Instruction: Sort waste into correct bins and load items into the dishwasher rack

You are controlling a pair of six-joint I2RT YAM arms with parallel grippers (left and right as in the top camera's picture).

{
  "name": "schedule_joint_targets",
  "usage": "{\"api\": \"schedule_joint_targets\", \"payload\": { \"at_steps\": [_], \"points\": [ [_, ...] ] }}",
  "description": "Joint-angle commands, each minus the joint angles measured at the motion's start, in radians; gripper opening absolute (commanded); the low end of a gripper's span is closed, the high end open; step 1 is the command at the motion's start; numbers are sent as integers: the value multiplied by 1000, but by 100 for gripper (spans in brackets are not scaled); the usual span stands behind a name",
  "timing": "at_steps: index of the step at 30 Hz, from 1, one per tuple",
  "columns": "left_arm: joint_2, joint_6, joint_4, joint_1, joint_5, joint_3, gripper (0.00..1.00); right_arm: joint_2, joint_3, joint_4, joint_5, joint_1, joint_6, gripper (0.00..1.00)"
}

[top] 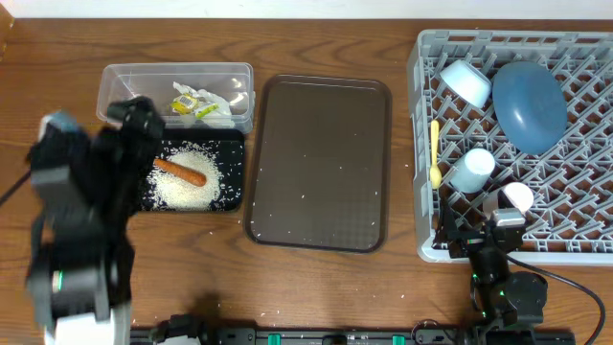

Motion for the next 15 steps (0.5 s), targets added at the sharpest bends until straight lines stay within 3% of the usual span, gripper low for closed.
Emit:
{"api": "schedule_joint_targets", "payload": {
  "at_steps": [1, 8, 10, 15],
  "points": [
    [-89, 10, 0, -2, -102, -34, 97, -6, -1, -4, 9, -1, 17, 99],
    [-313, 10, 15, -58, -141, -294, 97, -6, -1, -5, 9, -1, 17, 99],
    [-381, 4, 30, -78, -210, -397, 97, -6, -1, -4, 9, -1, 17, 99],
    [-534, 12, 262, -105, -382, -663, 97, -6, -1, -4, 9, -1, 17, 99]
  ]
}}
